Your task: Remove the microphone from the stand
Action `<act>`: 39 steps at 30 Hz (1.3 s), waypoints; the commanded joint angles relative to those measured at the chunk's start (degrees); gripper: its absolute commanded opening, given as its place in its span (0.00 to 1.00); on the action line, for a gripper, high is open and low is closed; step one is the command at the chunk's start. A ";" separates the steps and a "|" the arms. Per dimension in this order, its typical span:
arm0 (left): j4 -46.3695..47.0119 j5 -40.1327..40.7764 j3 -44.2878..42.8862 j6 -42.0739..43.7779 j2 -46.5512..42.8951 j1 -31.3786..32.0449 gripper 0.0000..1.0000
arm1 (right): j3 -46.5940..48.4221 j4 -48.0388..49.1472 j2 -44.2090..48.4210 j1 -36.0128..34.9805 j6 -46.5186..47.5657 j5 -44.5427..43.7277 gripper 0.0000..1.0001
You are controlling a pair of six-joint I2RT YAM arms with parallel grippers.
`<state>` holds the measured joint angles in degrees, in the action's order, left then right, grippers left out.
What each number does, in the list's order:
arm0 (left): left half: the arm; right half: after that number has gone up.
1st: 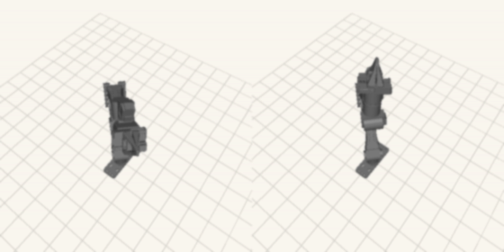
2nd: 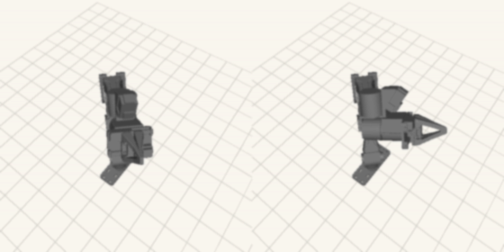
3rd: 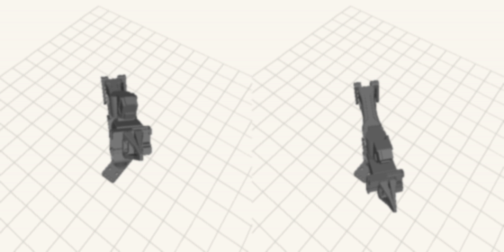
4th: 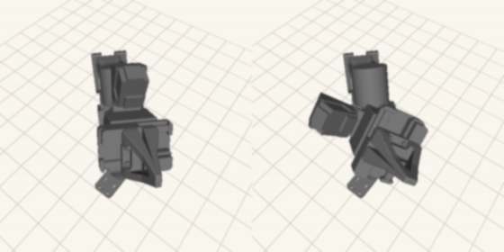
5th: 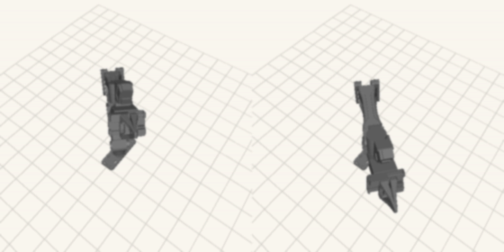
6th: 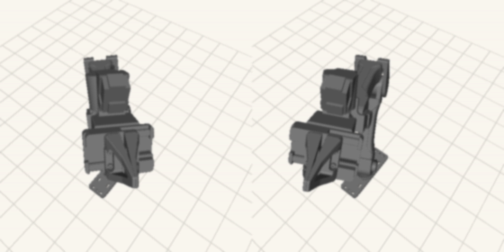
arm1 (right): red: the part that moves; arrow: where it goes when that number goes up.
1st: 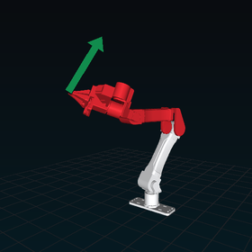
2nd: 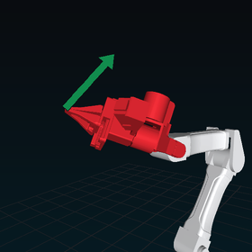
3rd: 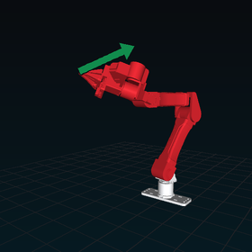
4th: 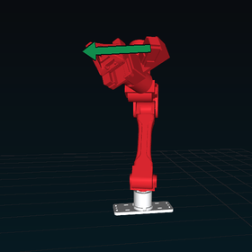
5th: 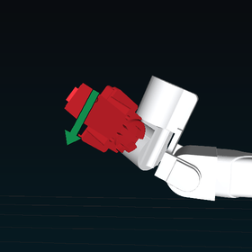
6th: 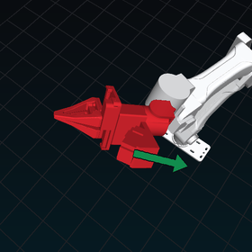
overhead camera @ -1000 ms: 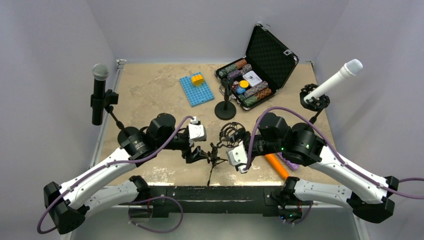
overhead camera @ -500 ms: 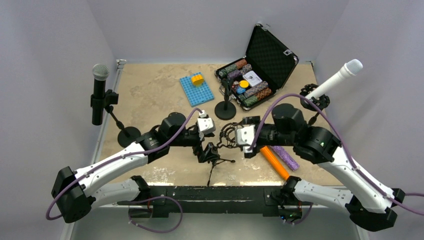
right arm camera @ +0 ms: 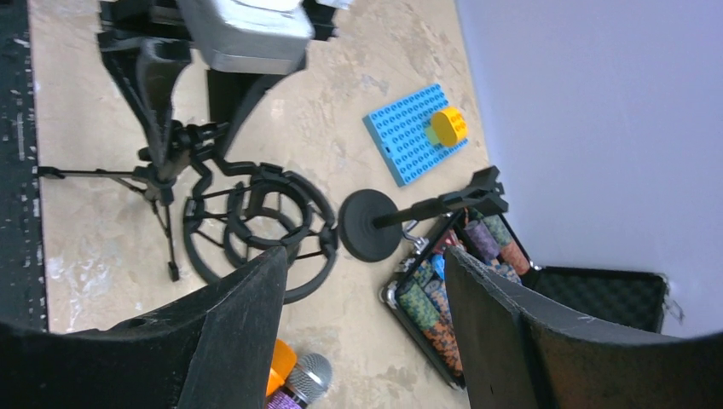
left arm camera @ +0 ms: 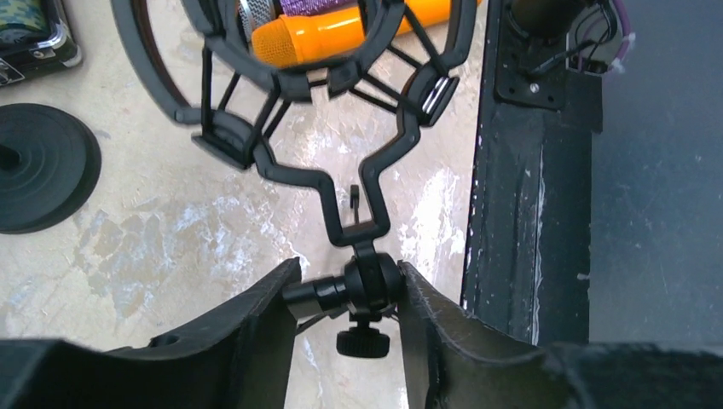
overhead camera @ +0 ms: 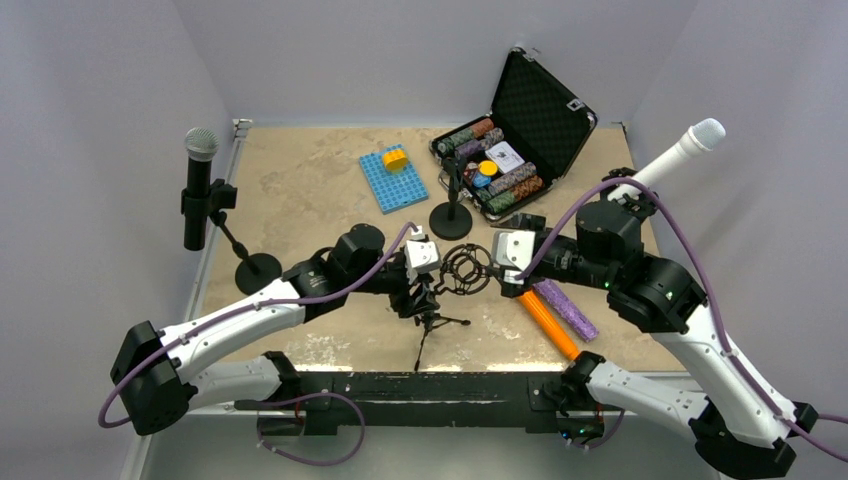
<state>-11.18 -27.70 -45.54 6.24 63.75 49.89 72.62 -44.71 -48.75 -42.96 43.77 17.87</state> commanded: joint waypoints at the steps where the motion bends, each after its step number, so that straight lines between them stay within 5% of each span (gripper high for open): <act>1: -4.61 -0.79 -3.12 5.02 -1.00 -2.20 0.48 | 0.57 4.24 0.63 2.50 -0.09 -1.87 0.70; 13: -7.36 -8.62 -6.88 13.22 -0.50 -8.05 0.41 | -0.90 5.15 1.99 4.86 0.62 -1.56 0.70; 16: -5.81 -9.32 -5.92 11.95 -0.22 -8.05 0.28 | -0.84 4.83 1.97 5.37 0.53 -1.43 0.70; 21: -4.23 -8.19 -4.77 12.60 -0.38 -8.50 0.23 | -0.99 4.69 1.82 6.21 0.05 -0.88 0.70; 28: -4.69 1.63 -4.46 17.31 -0.55 -12.86 0.00 | -1.26 5.22 1.57 6.73 0.26 -0.73 0.70; 39: 2.63 12.15 -6.28 21.07 3.92 -22.61 0.00 | -1.02 4.94 1.30 7.01 0.28 0.07 0.70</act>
<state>-14.52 -23.66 -49.80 21.82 64.66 30.85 70.74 -41.54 -47.35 -36.29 44.16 17.23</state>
